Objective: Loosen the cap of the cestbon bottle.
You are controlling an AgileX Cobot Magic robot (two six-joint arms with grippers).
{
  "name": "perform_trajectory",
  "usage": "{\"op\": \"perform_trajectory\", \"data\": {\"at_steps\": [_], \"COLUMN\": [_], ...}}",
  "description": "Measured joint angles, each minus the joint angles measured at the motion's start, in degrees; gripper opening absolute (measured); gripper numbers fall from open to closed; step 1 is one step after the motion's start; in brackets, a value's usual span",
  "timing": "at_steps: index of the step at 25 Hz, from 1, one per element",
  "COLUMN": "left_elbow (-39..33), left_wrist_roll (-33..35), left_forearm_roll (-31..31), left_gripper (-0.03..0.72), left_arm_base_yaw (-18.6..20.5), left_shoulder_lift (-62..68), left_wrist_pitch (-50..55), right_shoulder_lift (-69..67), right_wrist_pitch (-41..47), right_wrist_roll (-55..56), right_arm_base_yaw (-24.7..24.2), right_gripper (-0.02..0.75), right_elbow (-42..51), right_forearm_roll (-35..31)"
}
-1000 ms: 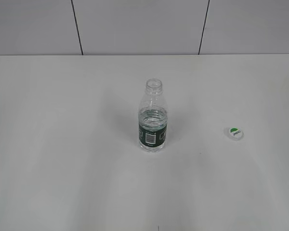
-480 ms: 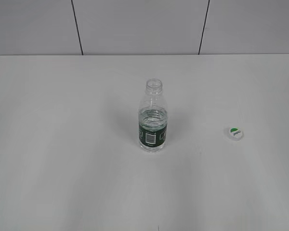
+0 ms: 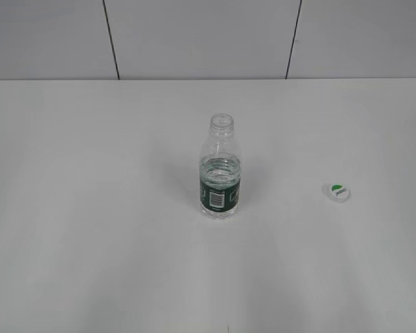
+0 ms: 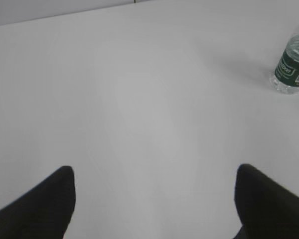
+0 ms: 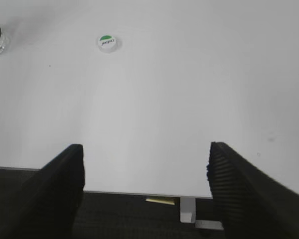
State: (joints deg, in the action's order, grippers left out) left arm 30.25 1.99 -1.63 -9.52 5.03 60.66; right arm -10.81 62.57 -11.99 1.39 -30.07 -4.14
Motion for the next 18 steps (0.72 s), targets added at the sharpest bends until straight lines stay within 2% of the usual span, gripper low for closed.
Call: {"op": "perform_trajectory", "data": {"at_steps": [9, 18], "left_elbow": [-0.4, -0.4], "left_wrist_roll": [0.0, 0.0], "left_forearm_roll": [0.0, 0.8], "left_gripper": [0.587, 0.582], "left_arm_base_yaw": [0.0, 0.0], "left_shoulder_lift": [-5.4, -5.4], "left_wrist_pitch": [0.6, 0.6], "right_shoulder_lift": [10.7, 11.2], "right_wrist_pitch": [0.0, 0.0], "right_wrist_roll": [0.1, 0.5], "right_arm_base_yaw": [0.0, 0.0], "right_gripper": [0.589, 0.589], "right_elbow": [0.0, 0.4], "right_forearm_roll": [0.0, 0.0]}}
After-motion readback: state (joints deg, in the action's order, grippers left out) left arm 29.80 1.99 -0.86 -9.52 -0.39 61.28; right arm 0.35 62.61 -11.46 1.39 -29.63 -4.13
